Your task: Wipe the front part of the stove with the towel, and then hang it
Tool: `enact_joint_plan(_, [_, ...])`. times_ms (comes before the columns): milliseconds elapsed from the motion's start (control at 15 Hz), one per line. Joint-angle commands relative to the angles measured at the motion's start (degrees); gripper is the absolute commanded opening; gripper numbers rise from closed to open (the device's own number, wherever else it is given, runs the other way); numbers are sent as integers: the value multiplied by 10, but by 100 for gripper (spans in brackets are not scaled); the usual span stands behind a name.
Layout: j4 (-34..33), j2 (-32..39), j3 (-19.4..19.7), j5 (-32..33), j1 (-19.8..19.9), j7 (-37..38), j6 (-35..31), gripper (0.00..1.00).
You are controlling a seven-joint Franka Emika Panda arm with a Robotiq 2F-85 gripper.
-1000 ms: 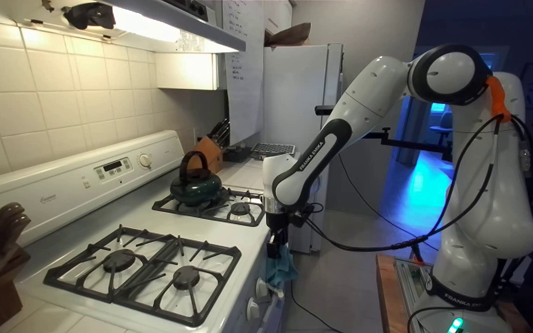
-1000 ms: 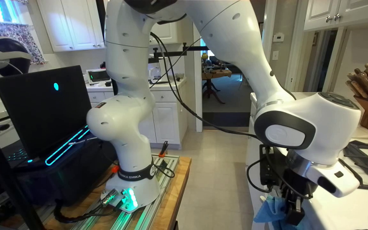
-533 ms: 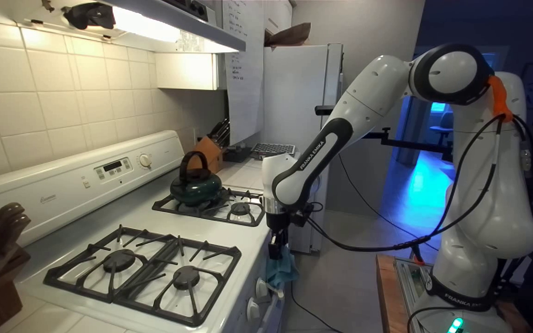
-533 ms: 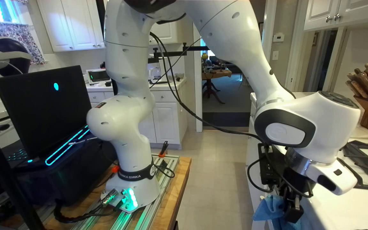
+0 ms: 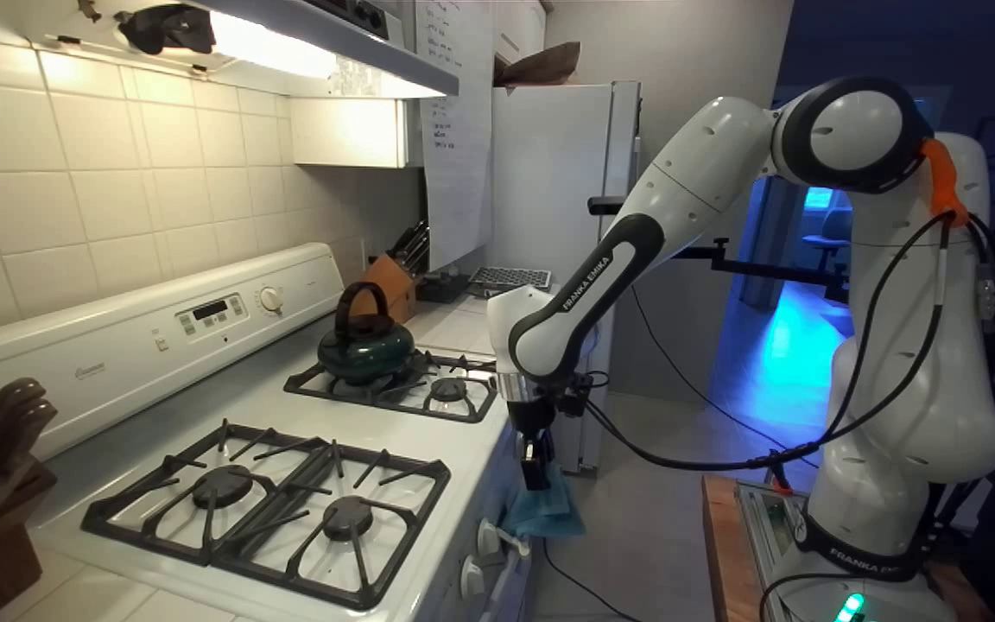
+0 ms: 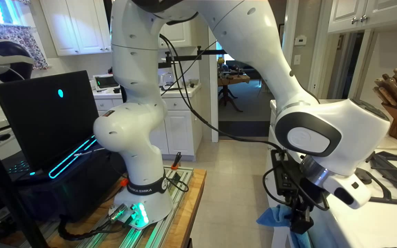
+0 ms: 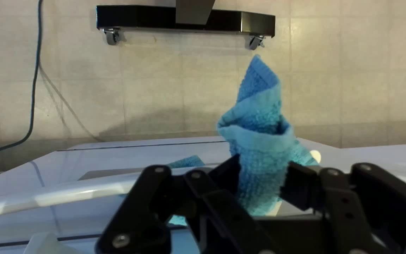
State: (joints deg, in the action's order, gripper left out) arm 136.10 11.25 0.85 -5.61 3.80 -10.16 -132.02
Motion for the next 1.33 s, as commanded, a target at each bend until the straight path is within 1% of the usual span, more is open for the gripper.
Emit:
enact_joint_plan(0, [-8, -2, 5, 30, 0, -12, 50, 3])
enact_joint_plan(400, [-16, 4, 10, 72, -2, -4, 85, 3])
enact_joint_plan(1067, [-19, 9, 8, 101, -6, -8, 113, 3])
enact_joint_plan(1133, [-21, 10, 9, 103, -6, -6, 119, 36])
enact_joint_plan(1200, [-20, 9, 9, 105, -6, -5, 120, 37])
enact_joint_plan(1267, [-20, 8, 9, 108, -7, -5, 121, 44])
